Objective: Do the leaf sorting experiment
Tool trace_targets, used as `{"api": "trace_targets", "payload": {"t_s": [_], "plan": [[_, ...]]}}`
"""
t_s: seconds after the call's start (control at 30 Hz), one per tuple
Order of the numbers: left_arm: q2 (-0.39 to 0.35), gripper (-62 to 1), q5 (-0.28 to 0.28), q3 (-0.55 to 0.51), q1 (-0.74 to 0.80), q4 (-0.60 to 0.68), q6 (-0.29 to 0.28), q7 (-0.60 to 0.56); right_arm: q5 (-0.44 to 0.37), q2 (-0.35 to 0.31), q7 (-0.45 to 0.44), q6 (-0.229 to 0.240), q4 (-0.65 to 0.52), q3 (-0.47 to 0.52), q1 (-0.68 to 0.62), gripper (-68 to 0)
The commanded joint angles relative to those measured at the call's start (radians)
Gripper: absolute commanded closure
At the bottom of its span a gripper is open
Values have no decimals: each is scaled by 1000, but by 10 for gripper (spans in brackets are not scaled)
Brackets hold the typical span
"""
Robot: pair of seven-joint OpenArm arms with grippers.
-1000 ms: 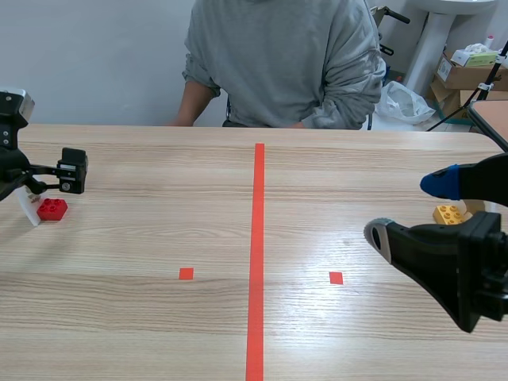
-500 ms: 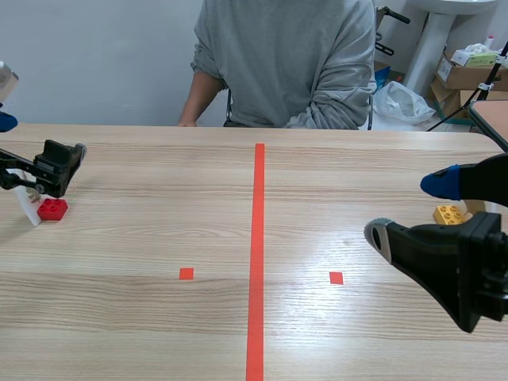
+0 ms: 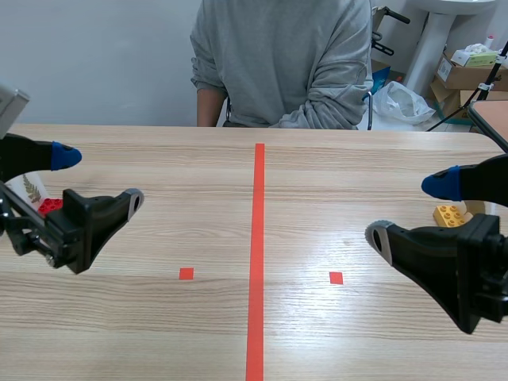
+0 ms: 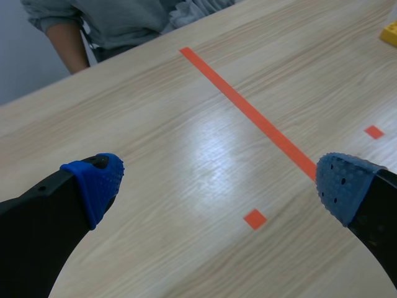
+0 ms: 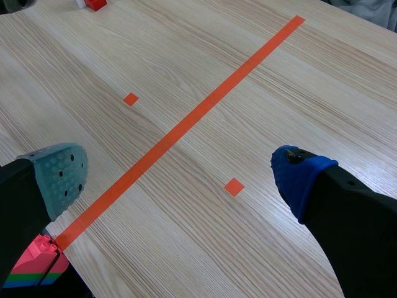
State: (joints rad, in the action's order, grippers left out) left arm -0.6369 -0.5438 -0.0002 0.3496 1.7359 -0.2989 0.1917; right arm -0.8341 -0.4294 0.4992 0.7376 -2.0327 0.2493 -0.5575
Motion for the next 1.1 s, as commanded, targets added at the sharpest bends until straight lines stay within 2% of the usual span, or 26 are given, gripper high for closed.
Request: {"api": "trace_targets", "payload": {"t_s": [0.0, 0.17, 0.33, 0.4, 0.57, 0.7, 1.07], "plan": [[6, -623, -29, -45, 27, 25, -16, -11, -7, -9, -11, 8, 1, 5, 10, -608], [16, -623, -90, -146, 156, 89, -42, -11, -7, -9, -11, 8, 1, 5, 9, -608], [25, -623, -134, -216, 237, 94, -63, -17, -7, -9, -11, 8, 1, 5, 9, -608], [26, -623, -153, -236, 255, 94, -89, -17, -6, -9, -11, 8, 1, 5, 9, -608], [27, -623, -156, -252, 271, 94, -103, -16, 6, -9, -10, 8, 2, 5, 9, -608], [27, -623, -156, -252, 271, 94, -144, -13, 18, -9, -11, 8, 19, 5, 9, -608], [27, -623, -151, -252, 270, 94, -161, -18, 21, -9, -54, 8, 92, 5, 10, -608]]}}
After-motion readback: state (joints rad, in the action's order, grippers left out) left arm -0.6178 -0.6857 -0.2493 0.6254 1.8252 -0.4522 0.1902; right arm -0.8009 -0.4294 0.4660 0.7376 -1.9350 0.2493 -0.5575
